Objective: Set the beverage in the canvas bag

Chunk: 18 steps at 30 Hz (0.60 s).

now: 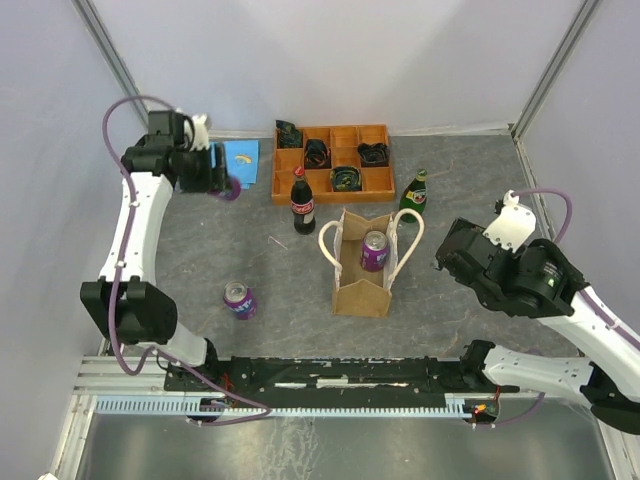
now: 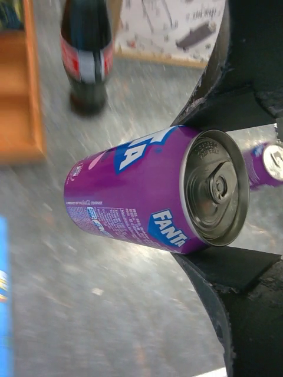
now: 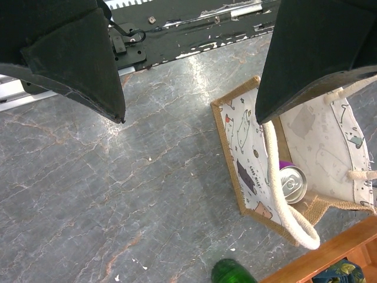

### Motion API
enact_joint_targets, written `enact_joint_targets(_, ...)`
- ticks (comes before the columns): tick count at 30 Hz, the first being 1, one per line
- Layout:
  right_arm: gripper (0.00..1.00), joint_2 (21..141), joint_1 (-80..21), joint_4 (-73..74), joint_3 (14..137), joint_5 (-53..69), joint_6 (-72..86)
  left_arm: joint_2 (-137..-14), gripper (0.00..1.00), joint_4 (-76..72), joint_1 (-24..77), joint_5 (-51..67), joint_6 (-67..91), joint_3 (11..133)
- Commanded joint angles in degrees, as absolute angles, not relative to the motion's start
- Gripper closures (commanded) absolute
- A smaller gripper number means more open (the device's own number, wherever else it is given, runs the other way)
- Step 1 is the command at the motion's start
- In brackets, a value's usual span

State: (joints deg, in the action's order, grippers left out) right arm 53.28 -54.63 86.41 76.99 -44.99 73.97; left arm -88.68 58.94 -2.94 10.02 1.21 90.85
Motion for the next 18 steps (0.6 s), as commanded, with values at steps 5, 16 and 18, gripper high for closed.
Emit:
enact_joint_targets(5,0.01,54.63,-54.73,84.29,77.56,-45.88,72.66,-86.58,0.97,46.76,18.56,14.81,1.03,113.67)
enact_joint_targets(16,0.01,52.67,-54.75,86.66,77.88,-46.65,75.12,-93.46,0.97,46.84,40.37,21.5,-3.42,117.25)
enact_joint_targets(18,0.01,52.44,-54.69,87.03,77.94,-46.67,75.36,-94.09,0.97,46.85,42.95,21.23,-4.58,114.46)
